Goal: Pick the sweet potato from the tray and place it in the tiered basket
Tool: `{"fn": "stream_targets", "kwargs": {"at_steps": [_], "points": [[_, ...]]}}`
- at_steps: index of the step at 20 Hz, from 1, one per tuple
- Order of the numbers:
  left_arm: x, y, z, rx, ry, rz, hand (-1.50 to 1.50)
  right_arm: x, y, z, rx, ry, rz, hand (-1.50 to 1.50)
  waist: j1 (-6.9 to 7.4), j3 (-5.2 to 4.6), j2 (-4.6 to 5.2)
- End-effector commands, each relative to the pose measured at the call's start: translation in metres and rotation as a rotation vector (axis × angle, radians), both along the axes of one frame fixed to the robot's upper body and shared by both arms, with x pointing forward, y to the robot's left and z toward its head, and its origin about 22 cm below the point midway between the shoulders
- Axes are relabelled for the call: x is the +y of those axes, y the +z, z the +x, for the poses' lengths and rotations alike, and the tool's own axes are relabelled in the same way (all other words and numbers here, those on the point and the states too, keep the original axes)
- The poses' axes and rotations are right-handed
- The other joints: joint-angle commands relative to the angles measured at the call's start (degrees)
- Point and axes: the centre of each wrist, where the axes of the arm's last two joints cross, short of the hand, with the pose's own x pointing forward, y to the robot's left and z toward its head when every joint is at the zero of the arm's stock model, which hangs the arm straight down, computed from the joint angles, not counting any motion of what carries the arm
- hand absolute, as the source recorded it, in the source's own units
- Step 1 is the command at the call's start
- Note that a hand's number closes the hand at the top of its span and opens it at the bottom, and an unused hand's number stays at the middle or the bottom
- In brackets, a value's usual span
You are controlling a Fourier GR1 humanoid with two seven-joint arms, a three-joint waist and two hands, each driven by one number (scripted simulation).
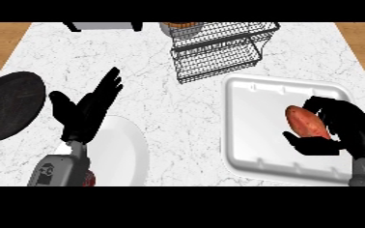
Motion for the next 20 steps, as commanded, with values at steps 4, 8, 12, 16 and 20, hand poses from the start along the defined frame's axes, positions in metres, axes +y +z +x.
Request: {"fn": "stream_targets", "kwargs": {"at_steps": [4,8,12,16,20], "points": [[-0.007,-0.003,0.000,0.025,0.021,0.002,0.00,-0.003,0.099,-0.026,-0.237,0.020,0.130,1.50,-0.51,-0.39,0.07],[0.004,-0.010,0.004,0.038,0.019,-0.009,0.00,-0.020,0.148,-0.044,-0.344,0.041,0.115,1.50,-0.38,-0.38,0.24],[-0.006,-0.019,-0.003,0.032,0.000,-0.004,0.00,0.005,0.181,-0.052,-0.411,0.048,0.153,1.50,0.36,-0.39,0.27],[0.001,-0.010,-0.009,0.030,-0.024,-0.003,0.00,-0.001,0.217,-0.039,-0.465,0.032,0.116,1.50,0.87,-0.36,0.31],[-0.008,-0.008,-0.002,0.010,-0.037,-0.006,0.00,0.029,0.257,-0.004,-0.442,0.037,0.102,1.50,1.88,-0.44,0.45]]}}
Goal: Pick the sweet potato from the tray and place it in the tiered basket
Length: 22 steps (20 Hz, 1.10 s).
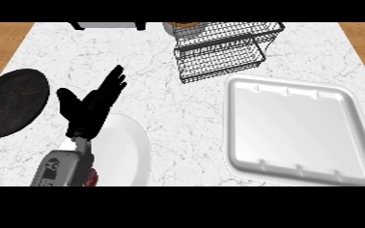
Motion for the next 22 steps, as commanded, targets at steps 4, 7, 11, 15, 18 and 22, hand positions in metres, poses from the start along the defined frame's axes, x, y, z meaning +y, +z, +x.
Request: {"fn": "stream_targets", "kwargs": {"at_steps": [4,7,11,15,18,22], "points": [[-0.007,-0.005,-0.005,0.026,-0.004,-0.012,0.00,0.045,0.023,0.049,0.036,0.001,-0.083,1.50,0.81,-0.39,0.47],[-0.010,-0.014,-0.003,0.017,-0.017,-0.004,0.00,0.057,0.046,0.074,0.050,-0.012,-0.015,1.50,0.74,-0.41,0.52],[0.002,-0.011,-0.010,0.016,-0.003,-0.018,0.00,0.073,0.036,0.115,0.056,-0.028,0.048,1.50,1.32,-0.38,0.65],[-0.014,0.010,0.001,0.027,-0.021,-0.020,0.00,0.089,0.035,0.148,0.060,-0.025,0.072,1.50,1.20,-0.35,0.66],[0.004,-0.001,0.011,0.012,0.004,-0.012,0.00,0.086,0.022,0.163,0.069,-0.009,0.071,1.50,0.28,-0.35,0.57],[-0.010,-0.018,-0.007,0.008,-0.033,-0.008,0.00,0.114,0.007,0.194,0.043,0.008,0.097,1.50,1.68,-0.37,0.96]]}}
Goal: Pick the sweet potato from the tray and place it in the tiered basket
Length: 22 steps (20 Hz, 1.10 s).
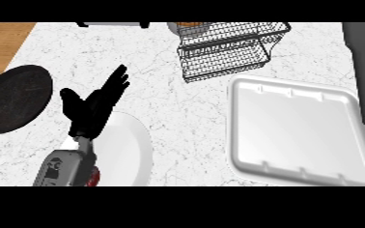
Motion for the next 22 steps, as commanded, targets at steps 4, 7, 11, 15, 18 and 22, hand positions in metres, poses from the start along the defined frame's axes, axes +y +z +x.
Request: {"fn": "stream_targets", "kwargs": {"at_steps": [4,7,11,15,18,22], "points": [[0.008,0.008,0.005,0.029,0.001,-0.010,0.00,0.046,-0.071,0.031,0.033,0.046,0.054,1.50,-0.43,-0.34,0.10],[0.009,-0.014,-0.004,0.026,0.001,-0.024,0.00,0.048,-0.068,0.053,0.049,0.037,0.093,1.50,0.48,-0.38,0.53],[-0.011,0.008,-0.007,0.024,-0.014,-0.010,0.00,0.076,-0.083,0.053,0.063,0.124,0.366,-1.50,1.32,-0.29,0.56],[-0.002,-0.011,-0.001,0.030,-0.018,-0.013,0.00,0.095,-0.085,0.060,0.045,0.214,0.406,-1.50,1.12,-0.37,0.86],[0.002,-0.005,-0.006,0.023,-0.011,-0.016,0.00,0.097,-0.098,0.064,-0.013,0.256,0.412,-1.50,1.52,-0.36,0.79],[-0.016,0.007,-0.001,0.015,0.001,-0.019,0.00,0.105,-0.074,0.065,-0.141,0.253,0.459,-1.50,1.06,-0.35,0.64]]}}
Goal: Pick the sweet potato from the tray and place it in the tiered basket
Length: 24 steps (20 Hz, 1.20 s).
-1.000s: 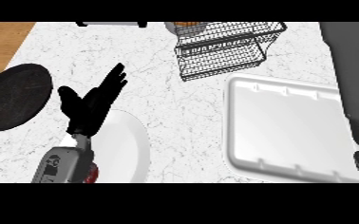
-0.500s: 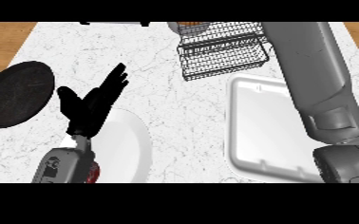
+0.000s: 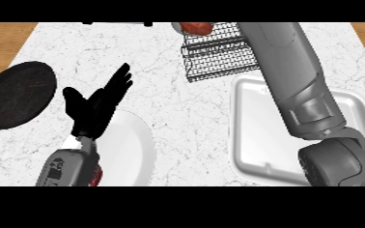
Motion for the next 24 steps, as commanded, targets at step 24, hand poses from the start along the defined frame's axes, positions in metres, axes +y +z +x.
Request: {"fn": "stream_targets", "kwargs": {"at_steps": [24], "points": [[0.034,-0.021,-0.014,0.057,0.120,-0.016,0.00,-0.299,0.021,-0.054,0.070,-0.176,0.045,-1.50,-6.25,-0.32,-1.63]]}}
